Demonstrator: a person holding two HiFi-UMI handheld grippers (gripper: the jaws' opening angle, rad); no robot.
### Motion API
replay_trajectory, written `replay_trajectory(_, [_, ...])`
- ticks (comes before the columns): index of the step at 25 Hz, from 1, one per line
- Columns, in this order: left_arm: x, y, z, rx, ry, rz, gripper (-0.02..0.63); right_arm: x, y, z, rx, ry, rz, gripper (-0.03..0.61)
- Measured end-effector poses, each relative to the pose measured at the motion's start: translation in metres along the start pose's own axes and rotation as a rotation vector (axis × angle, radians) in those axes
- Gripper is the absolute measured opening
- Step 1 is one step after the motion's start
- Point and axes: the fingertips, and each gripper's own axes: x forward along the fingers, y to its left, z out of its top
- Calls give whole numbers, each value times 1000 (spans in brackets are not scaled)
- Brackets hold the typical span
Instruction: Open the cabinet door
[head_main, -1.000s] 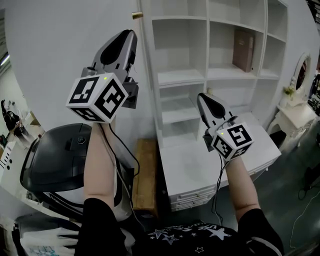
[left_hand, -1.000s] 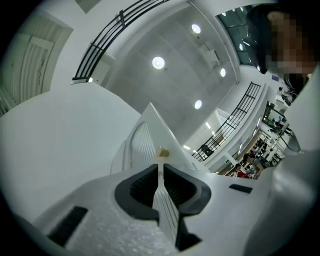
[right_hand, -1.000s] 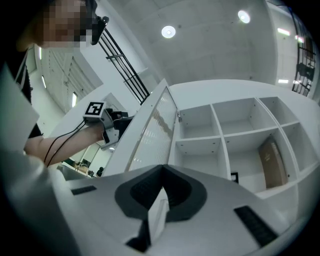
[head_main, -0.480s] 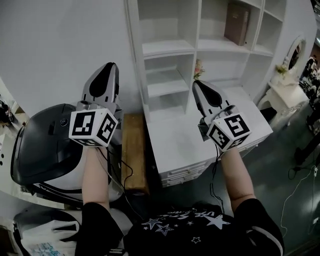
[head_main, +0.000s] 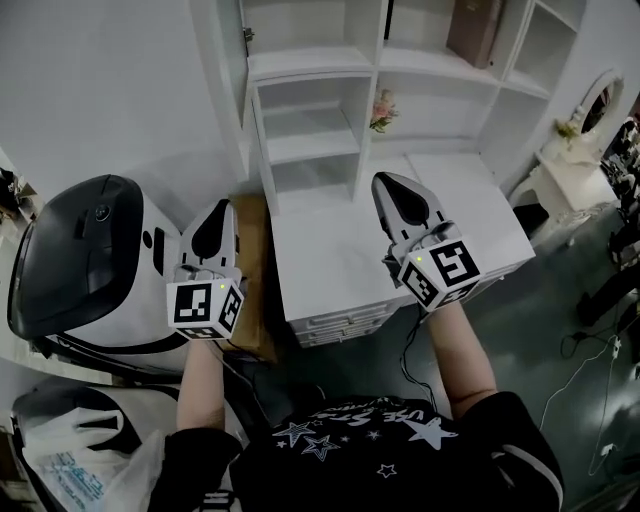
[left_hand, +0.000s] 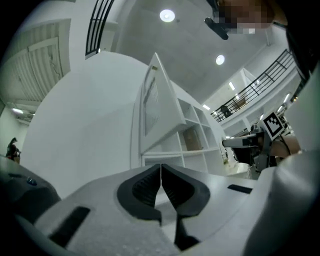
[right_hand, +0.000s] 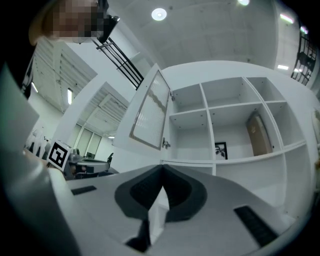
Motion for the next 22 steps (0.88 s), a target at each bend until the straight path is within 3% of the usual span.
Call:
replay_trajectory(5, [-14, -46, -59, -121, 113, 41, 15, -26, -17, -20, 5, 31, 34, 6])
replay_trajectory(13, [-44, -155, -111, -207, 266, 52, 15, -93, -55, -70, 46, 101, 69, 6])
replay_trajectory(18, [-65, -221, -120, -191, 333, 34, 9, -143, -74, -91, 77, 142, 91, 3])
replay_trajectory(22, [-73, -272, -114, -161, 337, 23, 9, -185, -84, -109, 110, 172, 101, 3])
